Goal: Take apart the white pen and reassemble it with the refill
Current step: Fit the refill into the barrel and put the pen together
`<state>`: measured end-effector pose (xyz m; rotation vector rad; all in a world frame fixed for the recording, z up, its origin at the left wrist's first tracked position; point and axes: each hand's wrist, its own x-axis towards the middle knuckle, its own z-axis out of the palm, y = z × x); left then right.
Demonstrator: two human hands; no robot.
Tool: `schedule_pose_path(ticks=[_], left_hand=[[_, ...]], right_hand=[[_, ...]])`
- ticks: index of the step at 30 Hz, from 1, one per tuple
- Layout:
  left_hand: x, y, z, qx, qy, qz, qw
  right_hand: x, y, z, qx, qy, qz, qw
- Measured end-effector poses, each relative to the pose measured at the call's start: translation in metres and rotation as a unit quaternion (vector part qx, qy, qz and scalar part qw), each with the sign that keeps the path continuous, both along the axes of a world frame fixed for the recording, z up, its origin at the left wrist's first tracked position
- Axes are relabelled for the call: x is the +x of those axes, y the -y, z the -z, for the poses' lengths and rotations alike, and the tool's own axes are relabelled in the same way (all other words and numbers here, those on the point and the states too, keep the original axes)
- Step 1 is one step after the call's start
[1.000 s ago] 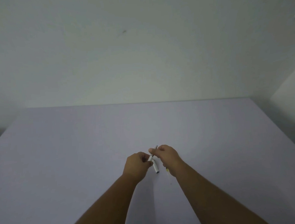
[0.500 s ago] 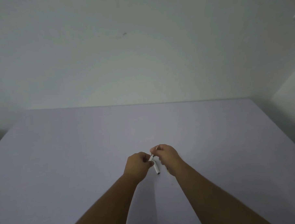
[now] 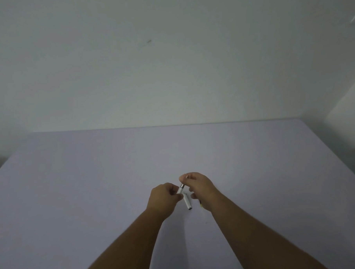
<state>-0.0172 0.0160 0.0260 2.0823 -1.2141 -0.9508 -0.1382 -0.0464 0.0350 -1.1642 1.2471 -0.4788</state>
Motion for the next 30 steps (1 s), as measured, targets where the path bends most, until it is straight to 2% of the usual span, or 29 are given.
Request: schedule_pose_path(ticks=[2, 5, 6, 10, 15, 19, 20, 22, 25, 27, 30], left_hand=[[0.0008, -0.0001, -0.0011, 0.000, 0.000, 0.001, 1.000], [-0.0011, -0.0025, 0.0012, 0.003, 0.001, 0.009, 1.000], [-0.0018, -0.0031, 0.0019, 0.003, 0.003, 0.010, 1.000], [0.0002, -0.0024, 0.0012, -0.002, 0.000, 0.001, 1.000], [-0.0014, -0.0032, 0.0015, 0.003, 0.007, 0.009, 1.000], [0.0000, -0.0006, -0.0006, 0.004, -0.008, -0.002, 1.000], [-0.0001, -0.0002, -0.0010, 0.004, -0.003, 0.002, 1.000], [-0.0017, 0.0003, -0.0007, 0.004, 0.009, 0.009, 1.000], [-0.0050, -0.0001, 0.0018, 0.002, 0.027, 0.009, 1.000], [-0.0052, -0.0001, 0.0033, 0.000, 0.018, 0.004, 1.000], [-0.0018, 0.0011, 0.0032, 0.000, 0.000, -0.009, 1.000]], right_hand=[[0.0000, 0.0000, -0.0004, -0.004, 0.001, -0.008, 1.000], [0.0014, 0.0019, -0.0007, -0.028, -0.111, -0.023, 0.993], [0.0017, 0.0018, -0.0005, -0.025, -0.118, -0.018, 0.993], [0.0009, 0.0002, 0.0003, 0.021, -0.011, 0.000, 1.000], [0.0026, 0.0011, -0.0002, -0.013, -0.108, -0.012, 0.994], [0.0006, 0.0003, 0.0007, 0.018, 0.008, -0.012, 1.000], [-0.0002, 0.0007, 0.0009, 0.013, 0.014, -0.014, 1.000], [-0.0005, 0.0017, 0.0005, 0.004, -0.019, -0.020, 1.000], [0.0034, 0.0036, -0.0024, 0.002, -0.121, -0.026, 0.992], [0.0041, 0.0036, -0.0036, 0.014, -0.144, -0.020, 0.989], [0.0009, 0.0043, 0.0008, 0.049, -0.041, -0.012, 0.998]])
